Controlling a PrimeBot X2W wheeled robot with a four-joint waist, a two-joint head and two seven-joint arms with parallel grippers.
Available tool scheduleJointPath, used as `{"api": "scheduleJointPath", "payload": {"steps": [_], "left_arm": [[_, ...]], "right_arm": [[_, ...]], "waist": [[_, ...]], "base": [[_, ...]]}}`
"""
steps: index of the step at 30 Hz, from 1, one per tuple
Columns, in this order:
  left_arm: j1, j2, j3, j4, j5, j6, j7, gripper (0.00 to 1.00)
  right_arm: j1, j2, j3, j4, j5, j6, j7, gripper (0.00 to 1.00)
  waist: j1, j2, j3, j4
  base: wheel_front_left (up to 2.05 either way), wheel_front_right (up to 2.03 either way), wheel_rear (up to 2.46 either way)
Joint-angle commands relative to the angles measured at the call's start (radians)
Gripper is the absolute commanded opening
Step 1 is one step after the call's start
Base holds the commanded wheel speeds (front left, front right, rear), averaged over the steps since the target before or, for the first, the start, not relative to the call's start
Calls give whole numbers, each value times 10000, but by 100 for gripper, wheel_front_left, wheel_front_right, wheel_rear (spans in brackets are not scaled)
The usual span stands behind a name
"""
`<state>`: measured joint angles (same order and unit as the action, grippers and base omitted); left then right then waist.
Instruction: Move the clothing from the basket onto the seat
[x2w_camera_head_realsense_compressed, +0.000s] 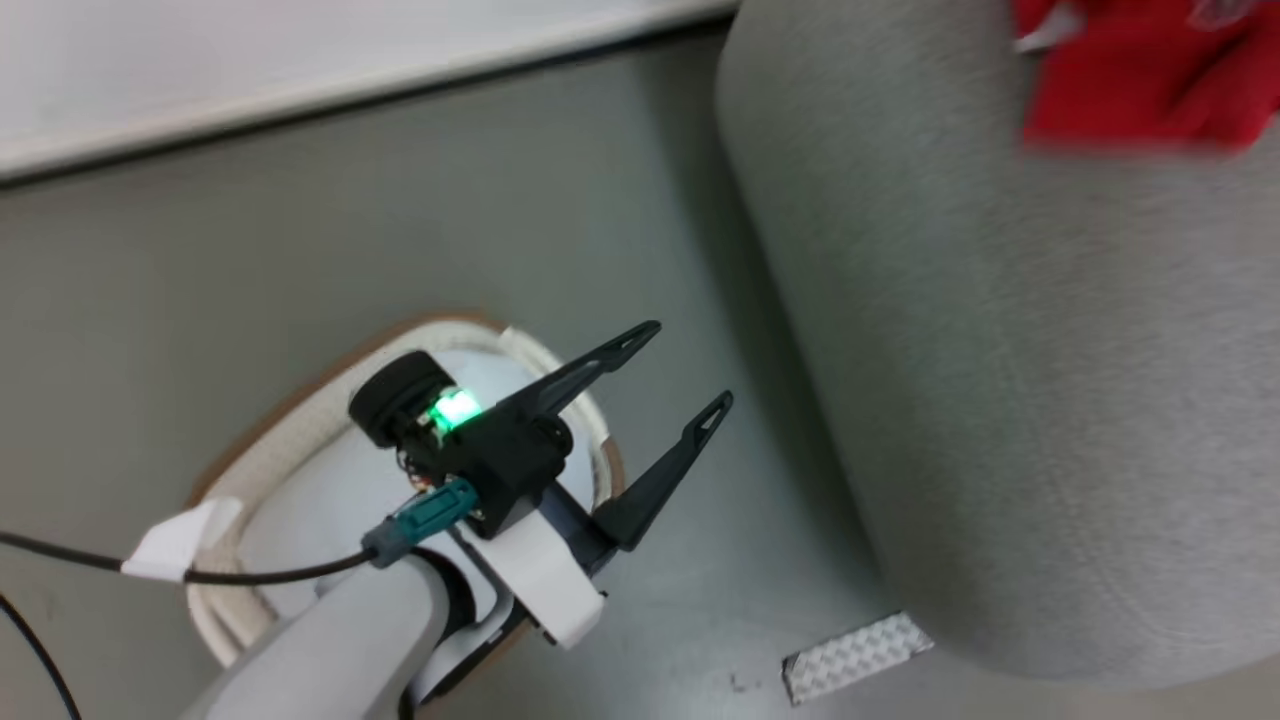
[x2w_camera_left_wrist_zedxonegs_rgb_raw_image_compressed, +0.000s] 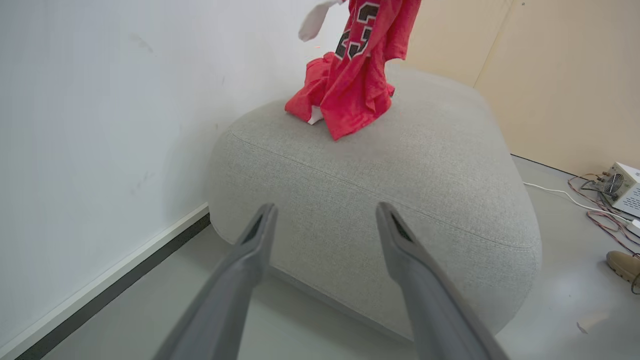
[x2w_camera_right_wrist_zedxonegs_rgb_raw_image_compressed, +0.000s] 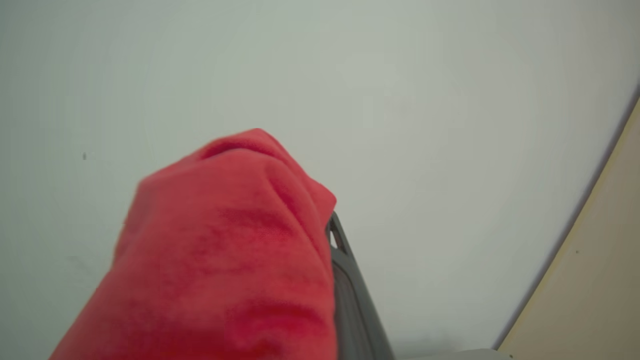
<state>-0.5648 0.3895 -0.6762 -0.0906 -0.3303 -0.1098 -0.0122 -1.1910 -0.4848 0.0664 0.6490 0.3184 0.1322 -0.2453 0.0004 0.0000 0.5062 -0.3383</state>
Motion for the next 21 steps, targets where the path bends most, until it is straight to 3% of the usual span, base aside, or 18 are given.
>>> {"api": "scheduleJointPath", "payload": {"steps": [1, 6, 11, 18, 19, 20, 21], "left_arm": [[-337, 32, -12, -77, 134, -30, -74, 100], [-909, -106, -342, -239, 262, -120, -226, 100], [-1273, -254, -647, -368, 393, -137, -367, 100], [-914, -304, -687, -389, 120, 50, -403, 100], [-850, -252, -671, -443, 81, 68, -387, 100], [-752, -184, -656, -465, 36, 107, -369, 100], [-667, -79, -634, -482, 21, 136, -329, 100]], "right_arm": [[-727, -447, -671, 203, -441, -32, 49, 0], [-1620, -1339, -2411, 863, -2037, -30, 392, 0], [-1070, -1964, -4341, 1741, -3356, -30, 493, 0], [475, -579, -7075, 3004, -5150, -30, 205, 0], [618, -294, -7291, 3097, -5335, -30, 159, 11], [724, 31, -7359, 3212, -5564, -30, 146, 34], [819, 242, -7424, 3285, -5781, -30, 124, 89]], "waist": [[-4, 0, 1372, 1006], [-4, 0, 2081, 1464], [-4, 0, 2480, 1728], [-4, 0, 2411, 1742], [-4, 0, 2364, 1712], [-4, 0, 2276, 1655], [-4, 0, 2172, 1585]], "base": [[0, 0, 0], [0, 0, 0], [0, 0, 0], [0, 0, 0], [0, 0, 0], [0, 0, 0], [0, 0, 0]]}}
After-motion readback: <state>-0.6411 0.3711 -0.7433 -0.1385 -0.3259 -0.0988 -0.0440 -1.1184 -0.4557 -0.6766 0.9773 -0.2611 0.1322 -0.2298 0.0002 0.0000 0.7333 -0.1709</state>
